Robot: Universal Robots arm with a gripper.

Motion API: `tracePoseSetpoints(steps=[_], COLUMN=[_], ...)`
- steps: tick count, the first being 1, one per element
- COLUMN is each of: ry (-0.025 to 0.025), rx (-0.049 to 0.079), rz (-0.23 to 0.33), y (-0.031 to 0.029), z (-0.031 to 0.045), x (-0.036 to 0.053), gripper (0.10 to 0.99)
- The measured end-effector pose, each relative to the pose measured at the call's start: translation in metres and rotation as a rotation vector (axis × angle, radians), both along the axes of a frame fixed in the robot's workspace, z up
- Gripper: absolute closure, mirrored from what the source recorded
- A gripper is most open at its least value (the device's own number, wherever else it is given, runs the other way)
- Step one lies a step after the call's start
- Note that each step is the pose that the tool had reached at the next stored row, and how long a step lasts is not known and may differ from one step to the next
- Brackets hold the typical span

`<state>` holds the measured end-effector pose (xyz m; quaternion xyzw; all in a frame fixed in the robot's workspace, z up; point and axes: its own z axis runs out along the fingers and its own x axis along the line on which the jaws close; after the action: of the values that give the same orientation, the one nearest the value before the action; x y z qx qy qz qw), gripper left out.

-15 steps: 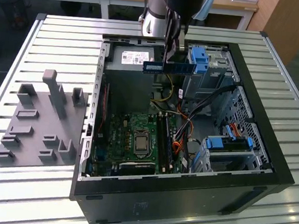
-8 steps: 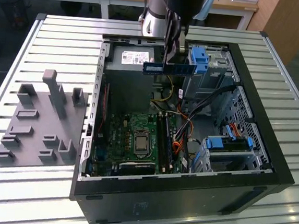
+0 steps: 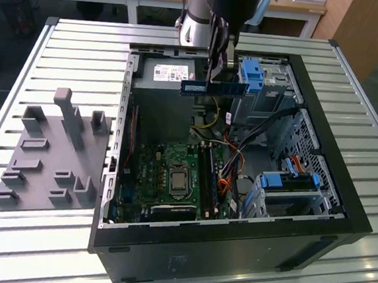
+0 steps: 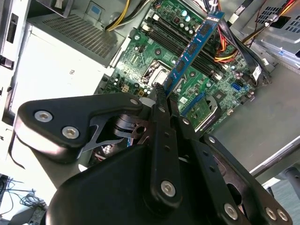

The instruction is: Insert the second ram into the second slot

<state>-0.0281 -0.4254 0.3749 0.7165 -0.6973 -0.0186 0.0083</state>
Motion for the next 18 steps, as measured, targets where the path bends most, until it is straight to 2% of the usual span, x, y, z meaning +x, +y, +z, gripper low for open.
tracePoseSetpoints(steps=[8,18], ry=[0.0,0.0], rx=[0.0,0.0], rz=[0.0,0.0], y=[-0.0061,-0.0166], z=[-0.0001,-0.0001], x=[0.0,0.0], gripper=[0.949,0.949])
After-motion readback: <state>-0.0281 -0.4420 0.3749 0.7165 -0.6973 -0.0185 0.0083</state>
